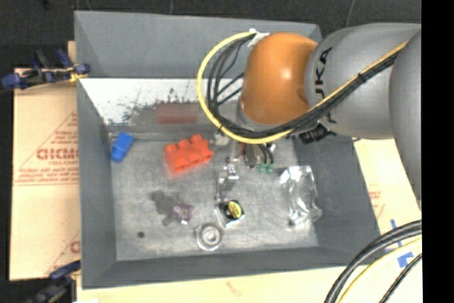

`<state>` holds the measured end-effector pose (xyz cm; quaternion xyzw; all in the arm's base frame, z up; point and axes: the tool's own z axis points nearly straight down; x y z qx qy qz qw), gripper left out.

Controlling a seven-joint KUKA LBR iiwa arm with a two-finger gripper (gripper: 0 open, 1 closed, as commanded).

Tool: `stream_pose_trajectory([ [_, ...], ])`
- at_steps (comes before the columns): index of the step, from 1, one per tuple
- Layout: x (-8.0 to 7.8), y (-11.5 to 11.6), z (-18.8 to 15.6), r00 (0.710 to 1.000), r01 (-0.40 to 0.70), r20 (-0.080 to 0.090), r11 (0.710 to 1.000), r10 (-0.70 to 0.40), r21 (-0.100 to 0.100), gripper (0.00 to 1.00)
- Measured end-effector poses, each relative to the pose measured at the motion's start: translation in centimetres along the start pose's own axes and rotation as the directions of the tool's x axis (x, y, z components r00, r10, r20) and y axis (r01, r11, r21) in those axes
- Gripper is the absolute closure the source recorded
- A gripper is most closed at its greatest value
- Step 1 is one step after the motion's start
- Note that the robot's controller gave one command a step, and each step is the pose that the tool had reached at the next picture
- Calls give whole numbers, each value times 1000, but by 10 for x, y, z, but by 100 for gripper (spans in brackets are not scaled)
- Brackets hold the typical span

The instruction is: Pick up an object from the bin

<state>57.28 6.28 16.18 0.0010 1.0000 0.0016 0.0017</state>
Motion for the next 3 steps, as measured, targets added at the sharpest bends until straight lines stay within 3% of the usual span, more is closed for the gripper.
stream_pose_trajectory([
  [1,-49,13,62,998,49,28,999,-49,1,0],
  [2,-51,14,61,998,48,32,999,-48,-2,100],
  [3,-50,30,-61,997,78,10,997,-78,4,100],
])
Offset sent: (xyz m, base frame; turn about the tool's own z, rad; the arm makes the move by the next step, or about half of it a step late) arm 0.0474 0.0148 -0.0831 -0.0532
